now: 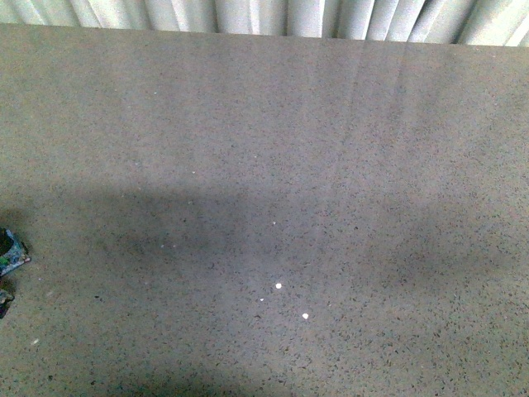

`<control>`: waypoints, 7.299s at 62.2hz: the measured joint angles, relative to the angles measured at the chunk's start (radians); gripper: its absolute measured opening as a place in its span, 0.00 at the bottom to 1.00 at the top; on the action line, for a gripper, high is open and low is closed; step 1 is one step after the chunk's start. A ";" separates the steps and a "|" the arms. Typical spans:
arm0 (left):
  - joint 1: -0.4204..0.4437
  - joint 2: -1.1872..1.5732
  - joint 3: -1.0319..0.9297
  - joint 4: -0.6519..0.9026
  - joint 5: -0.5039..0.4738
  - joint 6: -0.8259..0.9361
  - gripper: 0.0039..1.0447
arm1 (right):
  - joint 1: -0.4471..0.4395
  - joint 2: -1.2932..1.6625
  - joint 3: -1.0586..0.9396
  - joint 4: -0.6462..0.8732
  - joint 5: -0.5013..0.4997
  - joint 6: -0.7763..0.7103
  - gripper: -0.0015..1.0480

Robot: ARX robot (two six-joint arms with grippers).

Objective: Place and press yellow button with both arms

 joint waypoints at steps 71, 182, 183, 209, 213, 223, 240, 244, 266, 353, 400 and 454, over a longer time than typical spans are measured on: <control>0.259 1.240 0.207 0.394 0.159 0.078 0.91 | 0.000 0.000 0.000 0.000 0.000 0.000 0.91; 0.282 1.482 0.319 0.447 0.146 0.140 0.91 | 0.000 0.000 0.000 0.000 0.000 0.000 0.91; 0.282 1.484 0.319 0.448 0.145 0.140 0.91 | 0.000 0.000 0.000 0.000 0.000 0.000 0.91; 0.269 1.507 0.331 0.453 0.131 0.139 0.91 | 0.000 0.000 0.000 0.000 0.000 0.000 0.91; 0.267 1.509 0.331 0.453 0.130 0.139 0.91 | 0.000 0.000 0.000 0.000 0.000 0.000 0.91; 0.266 1.511 0.332 0.459 0.129 0.138 0.91 | 0.000 0.000 0.000 0.000 0.000 0.000 0.91; 0.262 1.517 0.333 0.466 0.126 0.138 0.80 | 0.000 0.000 0.000 0.000 0.000 0.000 0.91; 0.261 1.519 0.334 0.466 0.124 0.138 0.73 | 0.000 0.000 0.000 0.000 0.000 0.000 0.91; 0.255 1.526 0.335 0.479 0.123 0.138 0.32 | 0.000 0.000 0.000 0.000 0.000 0.000 0.91; -0.540 1.656 0.675 0.383 -0.098 0.023 0.32 | 0.000 0.000 0.000 0.000 0.000 0.000 0.91; -0.623 1.839 0.682 0.492 -0.138 -0.053 0.36 | 0.000 0.000 0.000 0.000 0.000 0.000 0.91; -0.460 1.273 0.424 0.375 -0.075 -0.087 0.91 | 0.000 0.000 0.000 0.000 0.000 0.000 0.91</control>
